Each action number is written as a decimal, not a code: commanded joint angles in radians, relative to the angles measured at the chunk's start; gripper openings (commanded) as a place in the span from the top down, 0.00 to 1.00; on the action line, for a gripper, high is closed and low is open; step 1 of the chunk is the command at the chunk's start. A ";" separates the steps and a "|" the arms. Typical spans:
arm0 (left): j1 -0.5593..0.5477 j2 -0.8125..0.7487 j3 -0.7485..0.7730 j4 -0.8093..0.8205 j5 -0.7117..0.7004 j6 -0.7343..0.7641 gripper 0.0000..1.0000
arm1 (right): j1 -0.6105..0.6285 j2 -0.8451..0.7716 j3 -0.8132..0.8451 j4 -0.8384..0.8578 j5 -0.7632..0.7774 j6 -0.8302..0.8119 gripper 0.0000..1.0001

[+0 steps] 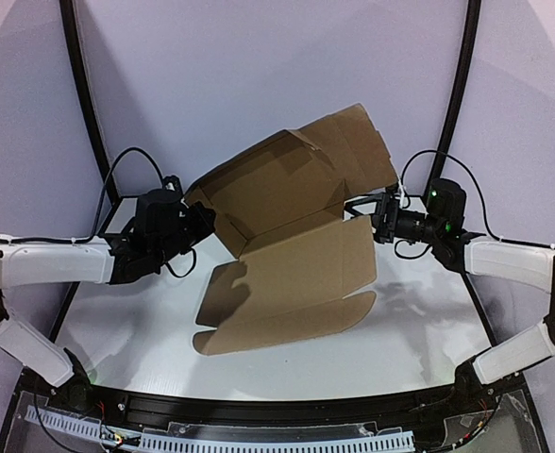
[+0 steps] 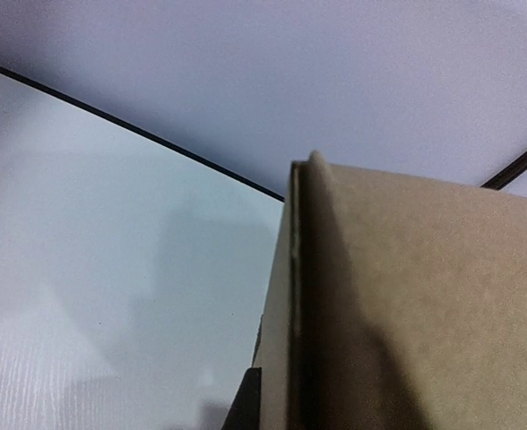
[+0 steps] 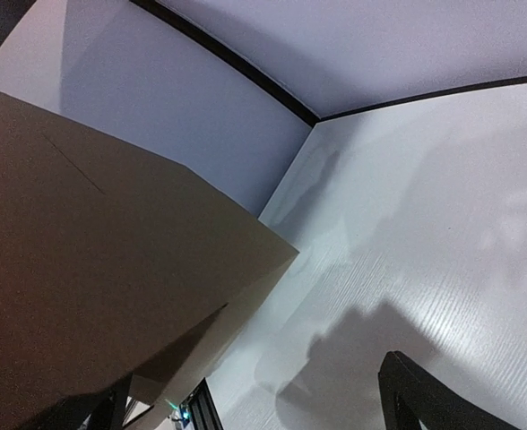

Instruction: Fold the paper box

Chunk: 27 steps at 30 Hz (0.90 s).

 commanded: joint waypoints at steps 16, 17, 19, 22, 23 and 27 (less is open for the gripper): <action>-0.001 0.071 0.053 0.133 0.135 -0.063 0.99 | 0.103 -0.020 0.043 -0.341 0.398 -0.354 0.03; -0.001 0.062 0.054 0.118 0.122 -0.054 0.99 | 0.102 -0.041 0.047 -0.363 0.425 -0.371 0.03; 0.000 0.036 0.056 0.066 0.075 -0.033 0.99 | 0.100 -0.093 0.056 -0.414 0.496 -0.393 0.02; -0.001 0.003 0.048 -0.004 0.016 -0.010 0.99 | 0.087 -0.191 0.063 -0.491 0.591 -0.418 0.02; -0.001 -0.012 0.044 -0.013 -0.003 -0.003 0.99 | 0.079 -0.224 0.065 -0.514 0.611 -0.431 0.02; 0.011 -0.036 0.038 -0.075 -0.022 0.001 0.99 | 0.054 -0.363 0.087 -0.622 0.624 -0.518 0.02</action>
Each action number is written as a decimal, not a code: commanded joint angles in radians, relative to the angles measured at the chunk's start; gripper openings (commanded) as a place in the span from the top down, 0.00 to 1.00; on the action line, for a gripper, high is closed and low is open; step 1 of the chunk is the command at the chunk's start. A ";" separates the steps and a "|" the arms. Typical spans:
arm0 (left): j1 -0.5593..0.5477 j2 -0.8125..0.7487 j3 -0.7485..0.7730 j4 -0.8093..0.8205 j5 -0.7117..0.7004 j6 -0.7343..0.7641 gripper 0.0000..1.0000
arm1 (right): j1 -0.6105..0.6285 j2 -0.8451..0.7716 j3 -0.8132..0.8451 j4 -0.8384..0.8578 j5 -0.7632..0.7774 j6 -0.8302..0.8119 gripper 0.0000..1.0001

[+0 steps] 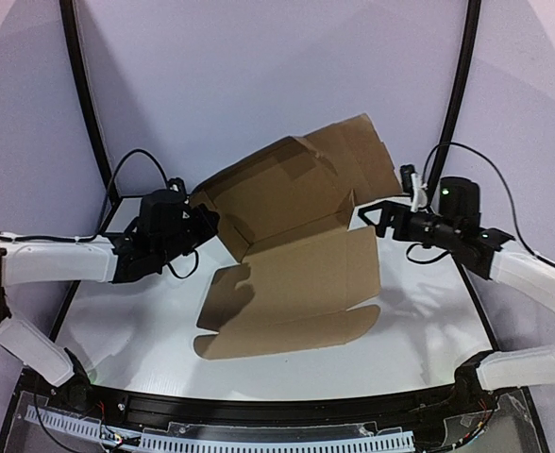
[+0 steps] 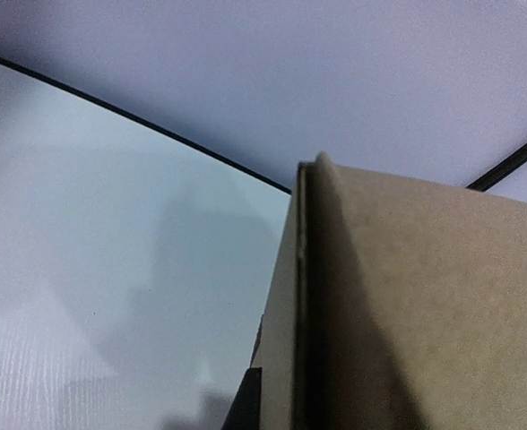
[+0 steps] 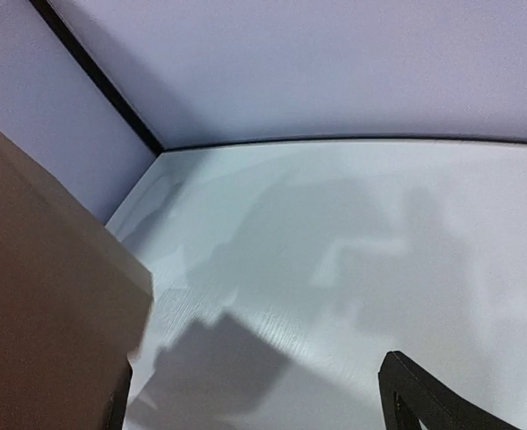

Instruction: Fold the paper box

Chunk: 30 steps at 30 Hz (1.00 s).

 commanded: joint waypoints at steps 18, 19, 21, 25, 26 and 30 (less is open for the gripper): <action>0.073 -0.096 0.068 -0.225 0.227 0.148 0.99 | -0.135 -0.079 0.298 -0.355 0.214 -0.289 0.02; 0.074 -0.096 0.072 -0.224 0.247 0.153 0.99 | -0.136 -0.061 0.313 -0.350 0.176 -0.306 0.02; 0.073 -0.099 0.077 -0.222 0.268 0.155 0.99 | -0.137 -0.021 0.332 -0.347 0.060 -0.346 0.02; 0.073 -0.097 0.103 -0.288 0.246 0.136 0.99 | -0.137 0.019 0.348 -0.367 -0.214 -0.425 0.02; 0.073 -0.097 0.108 -0.303 0.237 0.130 0.99 | -0.137 0.019 0.346 -0.372 -0.268 -0.446 0.02; 0.073 -0.097 0.116 -0.339 0.210 0.099 0.99 | -0.137 -0.002 0.309 -0.323 -0.420 -0.465 0.02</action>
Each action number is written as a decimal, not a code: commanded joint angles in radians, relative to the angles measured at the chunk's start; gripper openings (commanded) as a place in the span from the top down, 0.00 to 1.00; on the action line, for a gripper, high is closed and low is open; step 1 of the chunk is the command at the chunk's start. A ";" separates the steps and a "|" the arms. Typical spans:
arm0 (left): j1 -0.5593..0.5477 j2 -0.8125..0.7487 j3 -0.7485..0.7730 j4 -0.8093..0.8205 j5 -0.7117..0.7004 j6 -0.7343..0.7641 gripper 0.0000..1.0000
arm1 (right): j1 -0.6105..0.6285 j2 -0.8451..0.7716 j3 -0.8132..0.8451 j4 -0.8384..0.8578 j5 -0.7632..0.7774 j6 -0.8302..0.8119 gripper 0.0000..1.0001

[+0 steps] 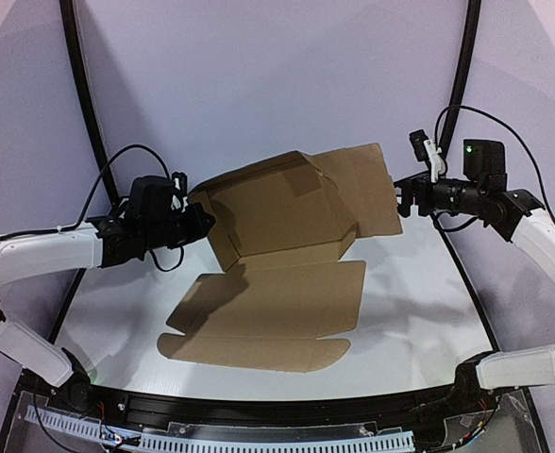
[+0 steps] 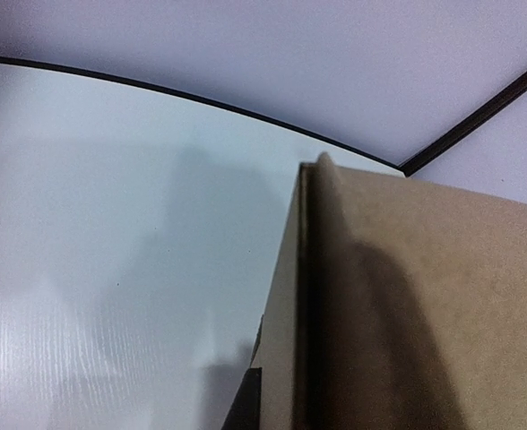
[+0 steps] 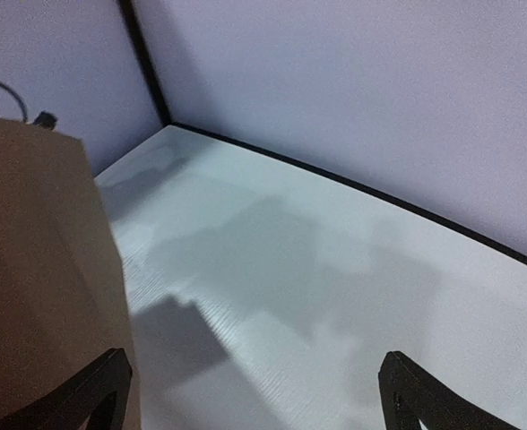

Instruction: Fold the paper box

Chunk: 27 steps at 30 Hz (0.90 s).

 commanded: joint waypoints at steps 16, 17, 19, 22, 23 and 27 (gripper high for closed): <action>-0.001 -0.009 0.085 -0.141 -0.006 -0.078 0.99 | 0.101 0.069 -0.003 0.097 -0.424 -0.047 0.02; -0.001 -0.009 0.086 -0.140 -0.006 -0.081 0.99 | 0.114 0.078 -0.004 0.115 -0.425 -0.039 0.02; 0.000 -0.007 0.087 -0.145 -0.007 -0.091 0.99 | 0.140 0.094 -0.009 0.152 -0.434 -0.021 0.02; -0.001 -0.004 0.088 -0.148 -0.012 -0.103 0.99 | 0.166 0.123 -0.012 0.202 -0.442 0.011 0.02; -0.001 -0.003 0.088 -0.149 -0.012 -0.107 0.99 | 0.171 0.133 -0.013 0.216 -0.445 0.024 0.02; 0.000 0.001 0.090 -0.155 -0.018 -0.111 0.99 | 0.189 0.162 -0.017 0.258 -0.433 0.051 0.02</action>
